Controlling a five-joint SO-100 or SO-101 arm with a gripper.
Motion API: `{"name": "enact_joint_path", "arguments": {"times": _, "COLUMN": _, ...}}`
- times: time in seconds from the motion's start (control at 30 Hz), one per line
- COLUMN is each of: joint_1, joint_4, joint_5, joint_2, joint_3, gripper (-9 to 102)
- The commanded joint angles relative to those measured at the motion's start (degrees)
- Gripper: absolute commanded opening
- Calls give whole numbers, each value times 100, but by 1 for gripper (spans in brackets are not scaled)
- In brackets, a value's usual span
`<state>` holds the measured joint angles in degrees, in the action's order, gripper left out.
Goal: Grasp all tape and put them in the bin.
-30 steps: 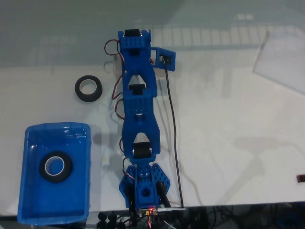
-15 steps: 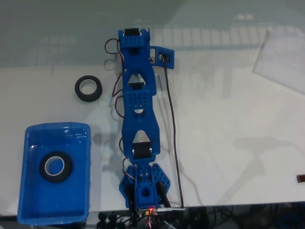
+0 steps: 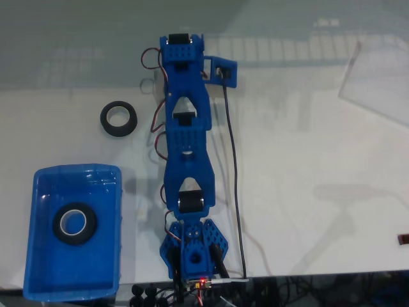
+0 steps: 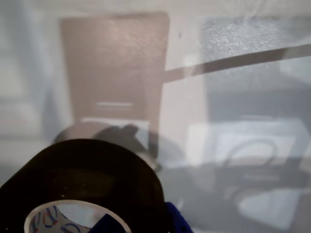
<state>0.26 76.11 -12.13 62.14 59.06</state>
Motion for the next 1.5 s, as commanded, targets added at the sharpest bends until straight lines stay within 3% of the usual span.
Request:
{"name": "enact_joint_path", "arguments": {"times": 0.0, "joint_1": -185, "joint_4": 44, "joint_5": 141, "joint_2": 1345, "joint_3": 299, "gripper": 0}}
{"name": "enact_joint_path", "arguments": {"times": 0.33, "joint_1": -1652, "joint_4": 18, "joint_5": 475, "joint_2": 4500, "joint_3": 2531, "gripper": 0}}
{"name": "enact_joint_path", "arguments": {"times": 0.63, "joint_1": -4052, "joint_4": 53, "joint_5": 967, "joint_2": 6618, "joint_3": 4456, "gripper": 0}}
{"name": "enact_joint_path", "arguments": {"times": 1.03, "joint_1": -6908, "joint_4": -88, "joint_5": 1521, "joint_2": 7374, "joint_3": 6003, "gripper": 0}}
{"name": "enact_joint_path", "arguments": {"times": 1.37, "joint_1": -7541, "joint_4": -325, "joint_5": 1406, "joint_2": 7752, "joint_3": 6478, "gripper": 1}}
{"name": "enact_joint_path", "arguments": {"times": 1.47, "joint_1": -7532, "joint_4": -352, "joint_5": 1433, "joint_2": 7778, "joint_3": 6478, "gripper": 10}}
